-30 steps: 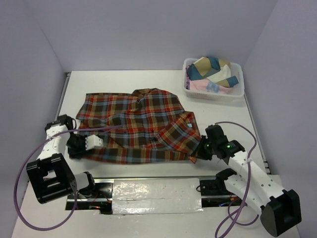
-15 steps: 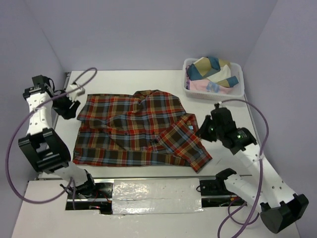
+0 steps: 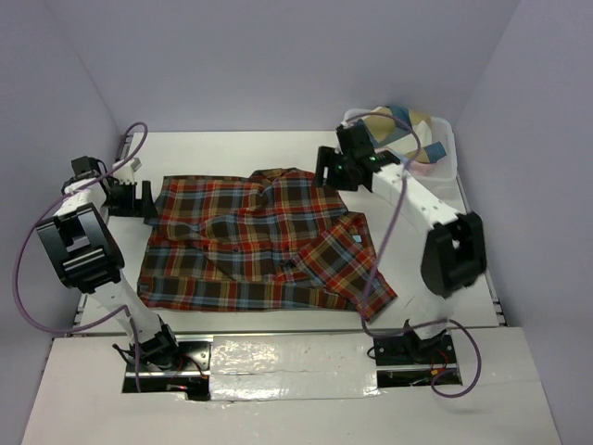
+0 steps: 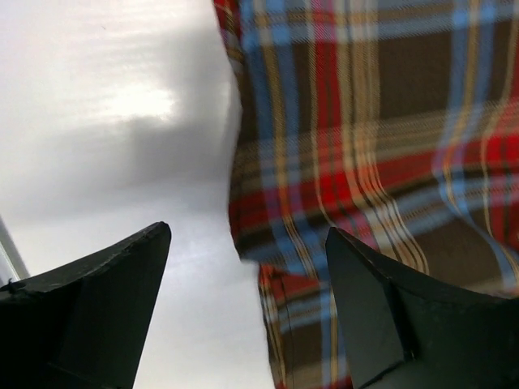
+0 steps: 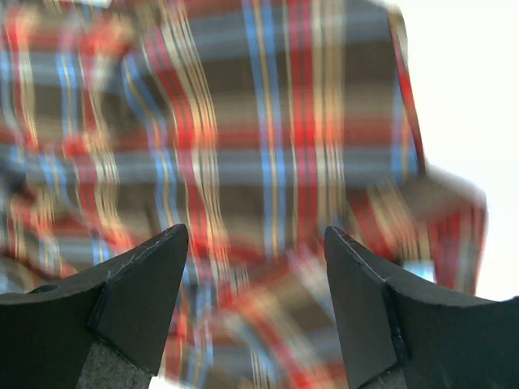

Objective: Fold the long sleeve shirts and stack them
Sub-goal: Fold the shirt

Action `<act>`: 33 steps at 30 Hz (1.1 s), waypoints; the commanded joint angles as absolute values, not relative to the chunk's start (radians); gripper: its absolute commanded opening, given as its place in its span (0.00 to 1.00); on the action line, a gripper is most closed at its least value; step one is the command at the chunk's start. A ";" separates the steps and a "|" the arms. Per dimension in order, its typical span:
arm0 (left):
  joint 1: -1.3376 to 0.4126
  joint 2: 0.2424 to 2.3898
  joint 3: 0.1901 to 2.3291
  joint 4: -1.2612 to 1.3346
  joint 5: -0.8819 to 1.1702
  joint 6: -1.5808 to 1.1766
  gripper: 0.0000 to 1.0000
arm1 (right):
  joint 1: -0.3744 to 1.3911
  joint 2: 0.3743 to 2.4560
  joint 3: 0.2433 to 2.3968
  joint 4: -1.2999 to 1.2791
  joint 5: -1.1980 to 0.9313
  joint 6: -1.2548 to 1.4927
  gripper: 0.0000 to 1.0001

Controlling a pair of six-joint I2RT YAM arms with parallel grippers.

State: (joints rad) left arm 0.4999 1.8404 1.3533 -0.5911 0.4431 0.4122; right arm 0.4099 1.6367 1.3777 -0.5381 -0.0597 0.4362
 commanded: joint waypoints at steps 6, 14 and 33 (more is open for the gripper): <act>0.499 1.943 1.313 -0.433 0.483 0.347 0.85 | 0.417 2.181 1.969 -0.704 -0.035 0.394 0.78; 0.489 1.948 1.253 -0.498 0.589 0.386 0.39 | 0.417 2.473 2.257 -0.798 0.014 0.488 1.00; 0.589 1.775 1.319 -0.531 0.603 0.488 0.00 | 0.311 2.424 2.187 -0.623 -0.014 0.630 0.00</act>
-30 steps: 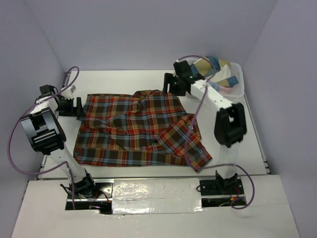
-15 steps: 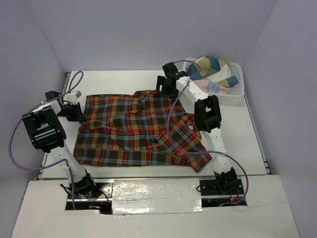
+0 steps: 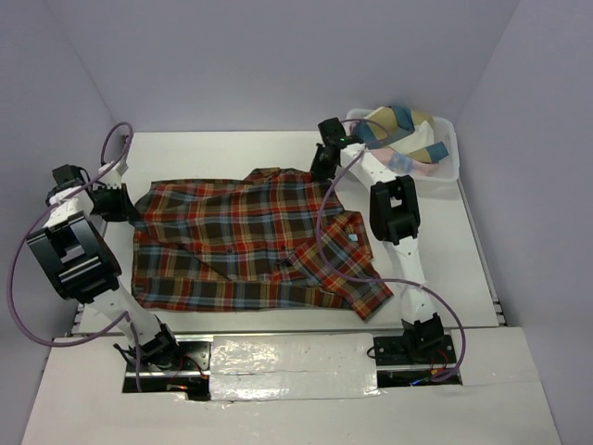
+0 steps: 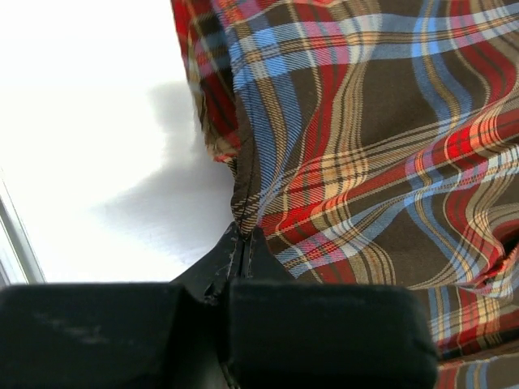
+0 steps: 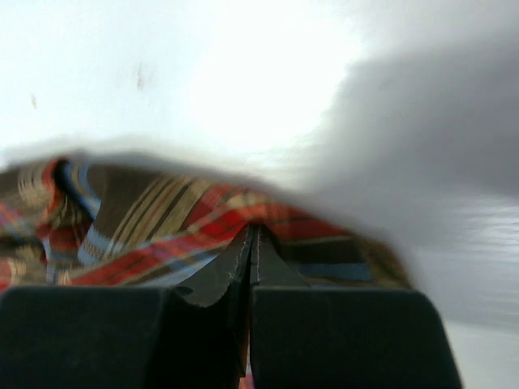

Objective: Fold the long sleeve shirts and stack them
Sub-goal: Fold the shirt

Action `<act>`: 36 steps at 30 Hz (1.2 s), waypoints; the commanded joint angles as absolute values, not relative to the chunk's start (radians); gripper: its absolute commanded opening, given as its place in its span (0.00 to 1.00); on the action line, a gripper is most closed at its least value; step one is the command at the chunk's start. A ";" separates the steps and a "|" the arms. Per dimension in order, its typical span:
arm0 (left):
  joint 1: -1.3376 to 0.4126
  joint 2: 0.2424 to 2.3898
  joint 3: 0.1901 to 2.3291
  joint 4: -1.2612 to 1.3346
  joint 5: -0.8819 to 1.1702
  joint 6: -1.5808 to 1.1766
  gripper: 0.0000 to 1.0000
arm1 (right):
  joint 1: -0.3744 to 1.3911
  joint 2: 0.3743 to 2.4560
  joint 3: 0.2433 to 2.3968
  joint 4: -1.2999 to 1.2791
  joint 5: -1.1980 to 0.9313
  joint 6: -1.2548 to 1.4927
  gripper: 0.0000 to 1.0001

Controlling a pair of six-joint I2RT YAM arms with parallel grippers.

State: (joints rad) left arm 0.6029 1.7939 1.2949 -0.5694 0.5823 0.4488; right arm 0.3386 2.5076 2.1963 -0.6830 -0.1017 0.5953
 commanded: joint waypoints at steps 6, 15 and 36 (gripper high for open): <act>0.532 1.821 1.336 -0.514 0.545 0.502 0.20 | 0.311 2.413 2.220 -0.583 -0.030 0.618 0.00; 0.575 1.825 1.423 -0.497 0.503 0.397 0.72 | 0.366 2.309 2.155 -0.491 -0.167 0.514 0.26; 0.615 1.784 1.236 -0.606 0.621 1.152 0.64 | 0.445 1.666 1.361 -0.339 -0.213 0.446 0.53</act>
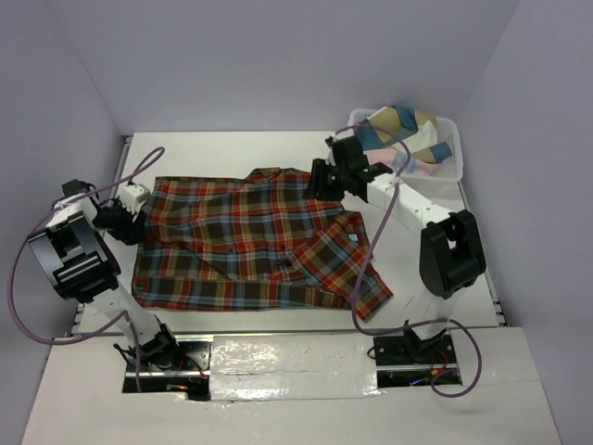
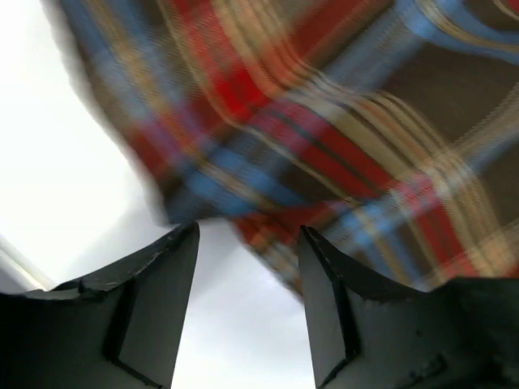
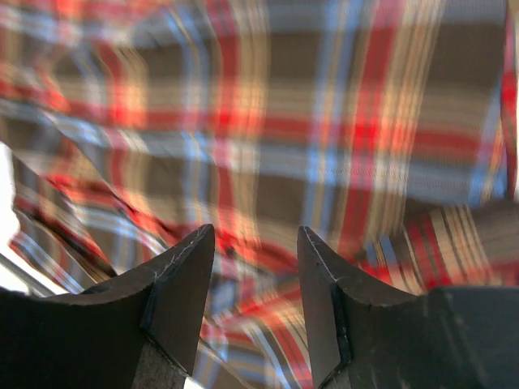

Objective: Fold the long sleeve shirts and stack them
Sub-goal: Fold the shirt

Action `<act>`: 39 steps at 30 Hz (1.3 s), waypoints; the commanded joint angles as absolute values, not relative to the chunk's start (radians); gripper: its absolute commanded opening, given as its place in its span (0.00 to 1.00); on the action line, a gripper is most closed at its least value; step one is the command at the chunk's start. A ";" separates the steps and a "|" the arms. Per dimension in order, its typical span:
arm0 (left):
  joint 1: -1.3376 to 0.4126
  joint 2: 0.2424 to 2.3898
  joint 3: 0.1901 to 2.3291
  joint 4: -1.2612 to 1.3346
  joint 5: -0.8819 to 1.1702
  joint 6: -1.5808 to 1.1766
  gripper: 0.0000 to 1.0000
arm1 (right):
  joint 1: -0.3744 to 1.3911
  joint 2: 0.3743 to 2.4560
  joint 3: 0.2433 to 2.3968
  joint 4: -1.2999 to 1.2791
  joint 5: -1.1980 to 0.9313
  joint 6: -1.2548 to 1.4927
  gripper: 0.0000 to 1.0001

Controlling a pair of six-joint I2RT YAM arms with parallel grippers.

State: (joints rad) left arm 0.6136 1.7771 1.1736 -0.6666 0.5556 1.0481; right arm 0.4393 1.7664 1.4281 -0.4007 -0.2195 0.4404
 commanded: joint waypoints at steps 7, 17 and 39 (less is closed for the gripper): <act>0.578 1.895 1.339 -0.650 0.644 1.109 0.66 | 0.445 1.591 1.230 -0.319 -0.186 0.454 0.53; 0.454 1.818 1.220 -0.413 0.609 0.865 0.63 | 0.443 1.591 1.216 -0.333 -0.181 0.454 0.54; 0.379 1.867 1.354 -0.253 0.414 0.402 0.69 | 0.445 1.614 1.183 -0.348 -0.198 0.462 0.53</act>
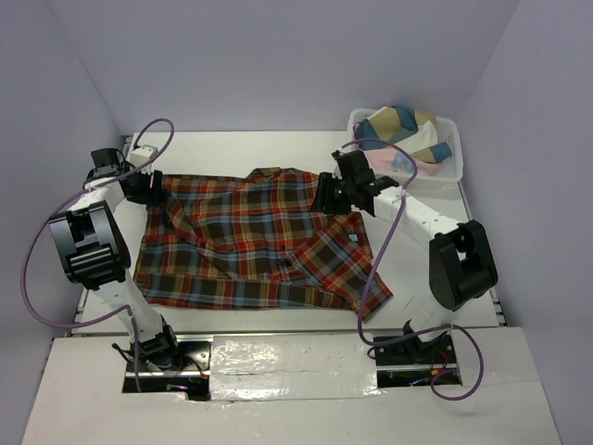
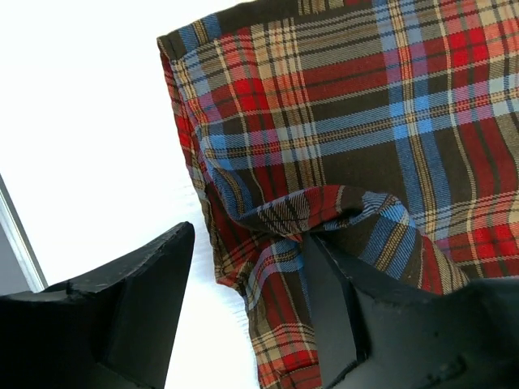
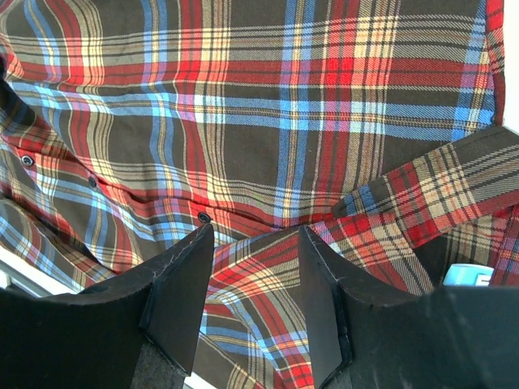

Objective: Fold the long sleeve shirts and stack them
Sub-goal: Fold the shirt

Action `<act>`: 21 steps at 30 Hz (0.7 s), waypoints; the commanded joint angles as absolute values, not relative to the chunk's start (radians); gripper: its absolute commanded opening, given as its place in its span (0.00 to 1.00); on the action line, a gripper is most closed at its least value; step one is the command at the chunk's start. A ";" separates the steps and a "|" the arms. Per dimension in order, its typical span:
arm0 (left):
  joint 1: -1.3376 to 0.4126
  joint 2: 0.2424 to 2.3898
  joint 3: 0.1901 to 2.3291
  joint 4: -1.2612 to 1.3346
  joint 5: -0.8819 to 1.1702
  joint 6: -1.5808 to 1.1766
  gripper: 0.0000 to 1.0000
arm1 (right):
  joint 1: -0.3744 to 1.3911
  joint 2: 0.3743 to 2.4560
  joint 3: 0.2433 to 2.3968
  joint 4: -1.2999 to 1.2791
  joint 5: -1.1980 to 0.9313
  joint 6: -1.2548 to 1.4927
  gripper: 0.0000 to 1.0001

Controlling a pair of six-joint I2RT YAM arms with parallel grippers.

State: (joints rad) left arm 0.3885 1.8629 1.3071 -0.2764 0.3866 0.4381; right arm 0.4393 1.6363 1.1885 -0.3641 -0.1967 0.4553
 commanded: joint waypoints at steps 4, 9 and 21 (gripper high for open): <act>0.345 1.894 1.364 -0.305 0.417 0.452 0.69 | 0.445 1.611 1.181 -0.342 -0.204 0.466 0.53; 0.324 1.901 1.356 -0.311 0.494 0.439 0.69 | 0.445 1.611 1.178 -0.350 -0.207 0.463 0.53; 0.295 1.948 1.384 -0.383 0.358 0.410 0.50 | 0.445 1.600 1.158 -0.354 -0.216 0.469 0.50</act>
